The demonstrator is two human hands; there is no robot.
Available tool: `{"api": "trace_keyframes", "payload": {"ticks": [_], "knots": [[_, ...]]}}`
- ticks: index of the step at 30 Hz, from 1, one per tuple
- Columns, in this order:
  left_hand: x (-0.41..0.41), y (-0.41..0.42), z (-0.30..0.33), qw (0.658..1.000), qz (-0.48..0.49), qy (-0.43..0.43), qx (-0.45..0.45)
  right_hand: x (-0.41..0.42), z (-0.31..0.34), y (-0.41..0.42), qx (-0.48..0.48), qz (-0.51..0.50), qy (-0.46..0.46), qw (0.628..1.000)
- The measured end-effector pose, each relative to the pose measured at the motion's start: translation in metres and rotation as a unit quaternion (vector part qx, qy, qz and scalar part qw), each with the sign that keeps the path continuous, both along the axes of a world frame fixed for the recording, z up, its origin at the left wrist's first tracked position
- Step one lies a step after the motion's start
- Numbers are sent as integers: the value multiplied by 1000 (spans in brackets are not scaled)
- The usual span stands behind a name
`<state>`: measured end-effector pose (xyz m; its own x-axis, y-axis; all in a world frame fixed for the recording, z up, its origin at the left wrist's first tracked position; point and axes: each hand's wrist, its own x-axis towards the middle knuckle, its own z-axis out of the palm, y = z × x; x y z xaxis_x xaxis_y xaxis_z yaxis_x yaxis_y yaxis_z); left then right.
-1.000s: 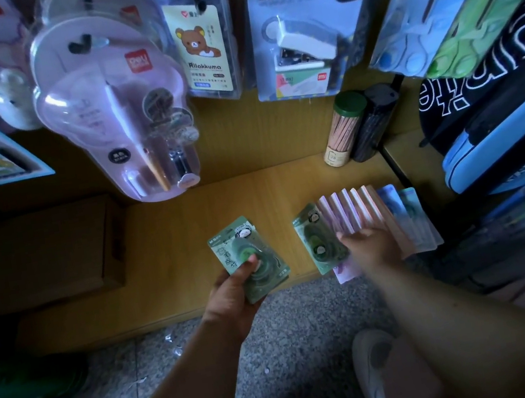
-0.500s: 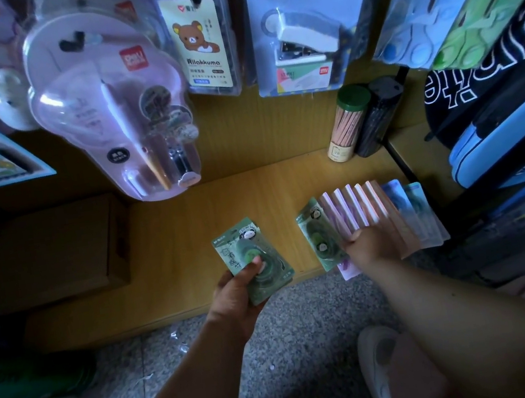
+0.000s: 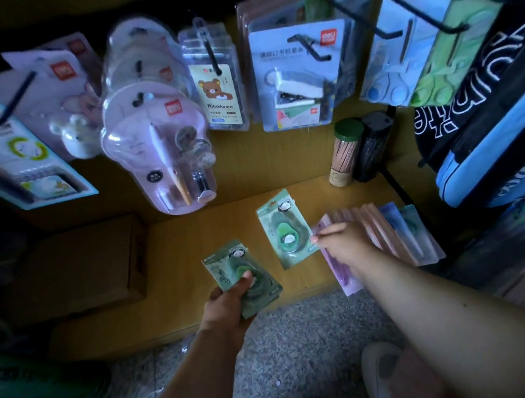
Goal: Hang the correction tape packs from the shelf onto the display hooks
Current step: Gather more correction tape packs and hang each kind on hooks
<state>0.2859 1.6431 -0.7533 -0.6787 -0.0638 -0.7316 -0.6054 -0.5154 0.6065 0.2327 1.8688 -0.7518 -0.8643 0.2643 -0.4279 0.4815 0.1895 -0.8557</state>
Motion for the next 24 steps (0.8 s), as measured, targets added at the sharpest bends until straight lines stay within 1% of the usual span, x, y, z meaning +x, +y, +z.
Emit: {"api": "trace_keyframes", "payload": {"ticks": [4,8,16,20,24], "knots": [[5,-1,21,1000,2,29,5,14,31,-17,-68,48,4,997],[17,-5,41,998,-1,61,18,33,55,-23,-93,71,8,993],[48,-10,76,992,-20,123,2,63,87,-17,-126,84,24,988],[61,-10,92,988,-33,151,-5,77,104,-18,-163,110,31,980],[74,-7,107,979,-61,192,9,93,119,-23,-156,143,42,977]]}}
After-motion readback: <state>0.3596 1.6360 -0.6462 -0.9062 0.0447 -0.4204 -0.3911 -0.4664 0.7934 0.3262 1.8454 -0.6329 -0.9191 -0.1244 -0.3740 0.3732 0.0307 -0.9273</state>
